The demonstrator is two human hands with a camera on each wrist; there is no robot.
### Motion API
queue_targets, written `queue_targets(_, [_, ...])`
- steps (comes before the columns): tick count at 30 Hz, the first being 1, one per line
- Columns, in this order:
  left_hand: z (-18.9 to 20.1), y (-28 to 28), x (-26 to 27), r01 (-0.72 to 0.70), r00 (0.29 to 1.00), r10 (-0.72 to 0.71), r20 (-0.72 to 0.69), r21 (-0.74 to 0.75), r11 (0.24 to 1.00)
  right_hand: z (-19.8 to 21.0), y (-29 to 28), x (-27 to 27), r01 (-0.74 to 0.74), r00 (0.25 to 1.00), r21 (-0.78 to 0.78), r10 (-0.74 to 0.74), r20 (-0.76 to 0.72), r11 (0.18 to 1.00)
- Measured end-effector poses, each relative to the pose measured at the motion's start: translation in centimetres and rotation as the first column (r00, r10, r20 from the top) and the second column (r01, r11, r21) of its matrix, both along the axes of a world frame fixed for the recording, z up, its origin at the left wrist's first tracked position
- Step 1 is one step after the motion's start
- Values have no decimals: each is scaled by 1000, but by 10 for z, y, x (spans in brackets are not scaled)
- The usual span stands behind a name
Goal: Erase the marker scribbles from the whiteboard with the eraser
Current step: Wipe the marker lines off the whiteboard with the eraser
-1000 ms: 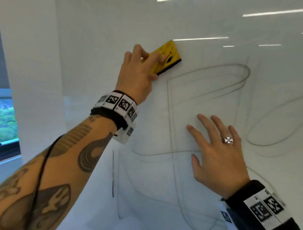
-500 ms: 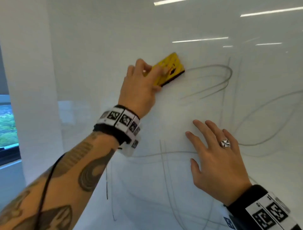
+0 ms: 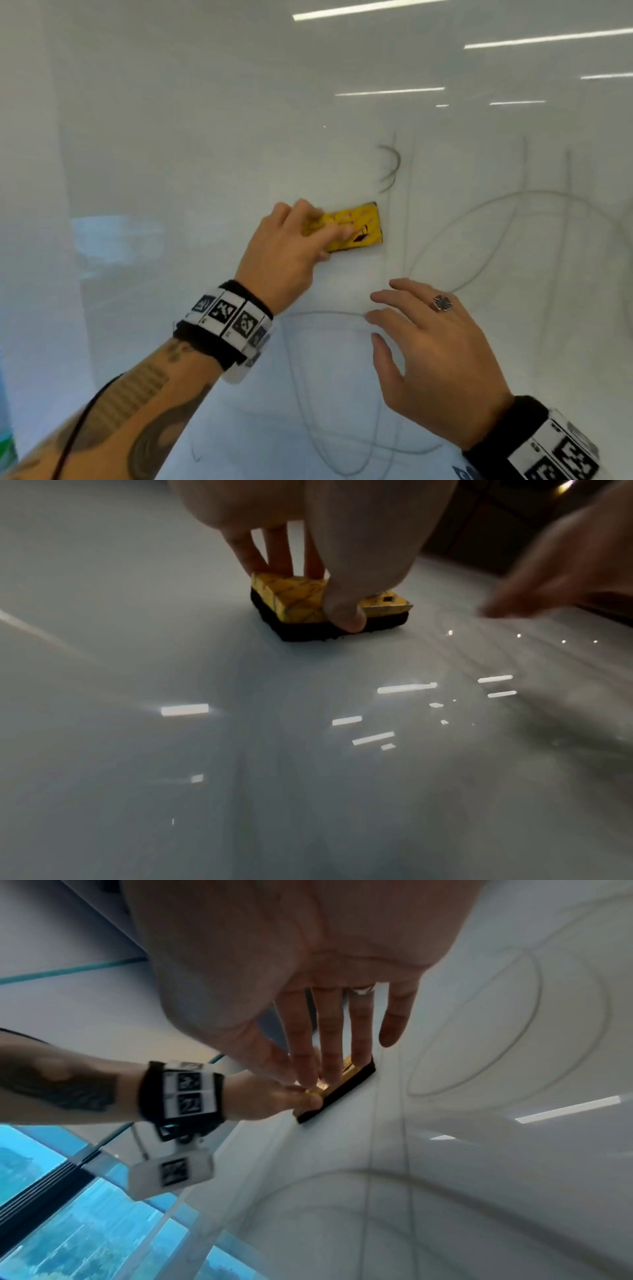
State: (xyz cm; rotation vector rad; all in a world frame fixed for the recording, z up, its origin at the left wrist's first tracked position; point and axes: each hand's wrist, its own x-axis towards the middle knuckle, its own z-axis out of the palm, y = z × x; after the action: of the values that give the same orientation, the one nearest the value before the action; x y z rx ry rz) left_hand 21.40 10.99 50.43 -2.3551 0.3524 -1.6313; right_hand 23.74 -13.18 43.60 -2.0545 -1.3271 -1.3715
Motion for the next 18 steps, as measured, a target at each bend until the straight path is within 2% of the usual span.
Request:
queue_targets(4, [106, -36, 17, -59, 992, 66, 104, -70, 996, 16, -18, 0, -86, 995, 152, 79, 56, 985])
queue_targets(6, [124, -51, 23, -64, 990, 71, 119, -57, 996, 20, -28, 3, -108, 992, 185, 93, 86, 977])
queue_targets(8, [106, -60, 26, -38, 993, 39, 112, -10, 999, 25, -40, 7, -120, 990, 224, 98, 106, 967])
queue_targets(12, [-3, -69, 19, 54, 998, -51, -36, 81, 995, 42, -52, 15, -110, 989, 227, 84, 122, 968])
queue_targets(15, [-59, -72, 15, 98, 990, -88, -111, 90, 991, 45, -49, 28, -45, 996, 14, 44, 83, 999])
queue_targets(18, [-64, -73, 13, 129, 983, -132, -130, -31, 991, 28, -37, 46, 18, 995, -200, 2, 102, 980])
